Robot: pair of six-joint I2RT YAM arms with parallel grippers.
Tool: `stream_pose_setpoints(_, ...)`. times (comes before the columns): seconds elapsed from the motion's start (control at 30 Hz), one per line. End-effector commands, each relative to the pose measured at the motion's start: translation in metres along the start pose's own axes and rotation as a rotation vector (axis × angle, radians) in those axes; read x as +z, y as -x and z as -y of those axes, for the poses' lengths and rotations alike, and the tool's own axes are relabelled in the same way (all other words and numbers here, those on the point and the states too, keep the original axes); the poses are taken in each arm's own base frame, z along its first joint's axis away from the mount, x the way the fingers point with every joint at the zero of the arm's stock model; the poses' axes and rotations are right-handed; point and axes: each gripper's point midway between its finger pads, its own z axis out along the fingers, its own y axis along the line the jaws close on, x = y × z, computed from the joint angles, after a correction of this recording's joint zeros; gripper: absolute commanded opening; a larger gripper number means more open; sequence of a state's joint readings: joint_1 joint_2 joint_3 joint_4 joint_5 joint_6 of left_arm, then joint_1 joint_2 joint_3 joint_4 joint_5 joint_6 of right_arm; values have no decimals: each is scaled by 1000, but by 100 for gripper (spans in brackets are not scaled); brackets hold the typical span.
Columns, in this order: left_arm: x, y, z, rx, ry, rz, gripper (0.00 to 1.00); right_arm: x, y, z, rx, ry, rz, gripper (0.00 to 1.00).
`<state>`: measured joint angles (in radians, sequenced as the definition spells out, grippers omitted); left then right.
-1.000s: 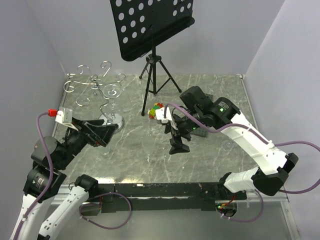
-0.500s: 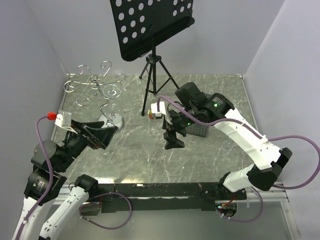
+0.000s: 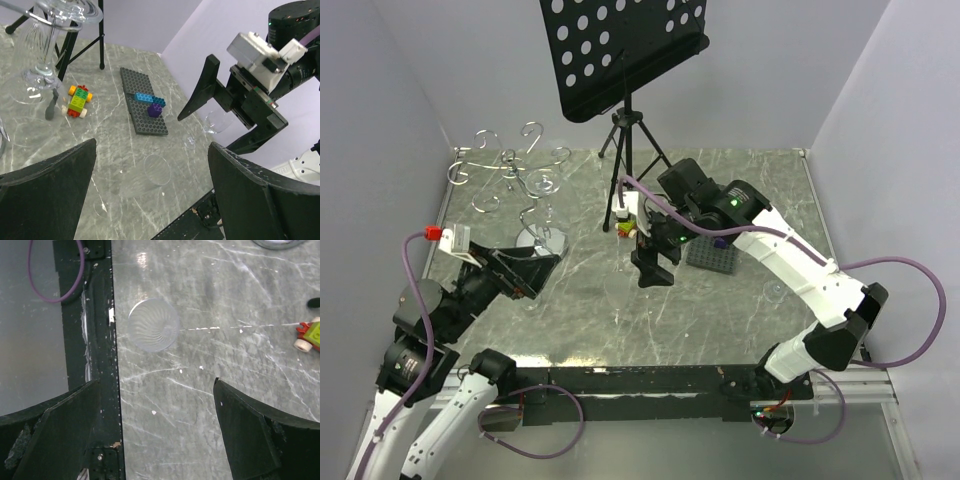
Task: Place the wine glass upside down on the wine glass rack
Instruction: Pick up the wine glass at the center of the board.
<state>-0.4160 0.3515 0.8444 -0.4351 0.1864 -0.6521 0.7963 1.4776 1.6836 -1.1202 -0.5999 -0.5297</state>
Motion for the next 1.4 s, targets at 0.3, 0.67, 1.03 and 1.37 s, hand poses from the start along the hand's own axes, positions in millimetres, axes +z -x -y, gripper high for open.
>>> stream_pose_setpoints(0.3, 2, -1, 4, -22, -38, 14, 96, -8, 26, 11, 45, -88, 79, 100)
stream_pose_setpoints(0.67, -2, -6, -3, -28, -3, 2, 97, 0, 25, 21, 63, -99, 52, 100)
stream_pose_setpoints(1.03, -3, -15, -19, -14, 72, -22, 97, 13, 20, 29, 67, -115, 4, 100)
stream_pose_setpoints(1.37, -5, -21, -30, 3, 116, -40, 97, 28, 20, 28, 16, -116, -60, 100)
